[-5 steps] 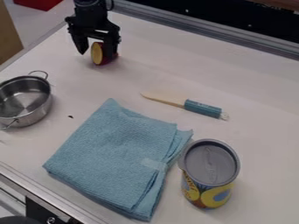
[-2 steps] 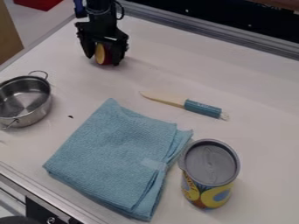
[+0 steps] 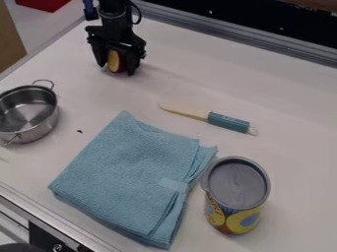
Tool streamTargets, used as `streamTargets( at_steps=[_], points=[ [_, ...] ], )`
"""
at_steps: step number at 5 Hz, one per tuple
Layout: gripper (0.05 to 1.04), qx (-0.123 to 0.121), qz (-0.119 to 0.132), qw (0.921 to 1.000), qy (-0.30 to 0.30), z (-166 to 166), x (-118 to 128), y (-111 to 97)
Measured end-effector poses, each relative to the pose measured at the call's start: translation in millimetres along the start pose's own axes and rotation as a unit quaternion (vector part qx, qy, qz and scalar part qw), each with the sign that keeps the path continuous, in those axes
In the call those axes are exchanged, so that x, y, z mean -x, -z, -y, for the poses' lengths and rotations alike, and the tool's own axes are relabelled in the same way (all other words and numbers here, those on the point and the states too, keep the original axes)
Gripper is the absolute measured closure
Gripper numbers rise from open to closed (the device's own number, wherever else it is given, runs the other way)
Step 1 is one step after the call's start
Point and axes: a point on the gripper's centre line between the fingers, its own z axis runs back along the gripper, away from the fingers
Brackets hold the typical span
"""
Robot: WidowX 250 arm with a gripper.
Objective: Putting the red object into the sliver pot
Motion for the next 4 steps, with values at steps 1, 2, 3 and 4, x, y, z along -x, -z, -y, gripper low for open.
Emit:
streamTargets(
  at_steps=[1,2,3,4],
  points=[
    [0.207,0.016,-0.007,0.9997,-0.019,-1.6,2.5,-1.3],
    [0.207,0.029,-0.007,0.9976,-0.063,-12.2,2.2,-14.5],
    [0.208,0.026,0.023,0.9944,-0.100,-22.8,-6.3,-39.7],
    [0.208,0.023,0.027,0.9921,-0.121,-30.8,-4.7,-46.8]
  ],
)
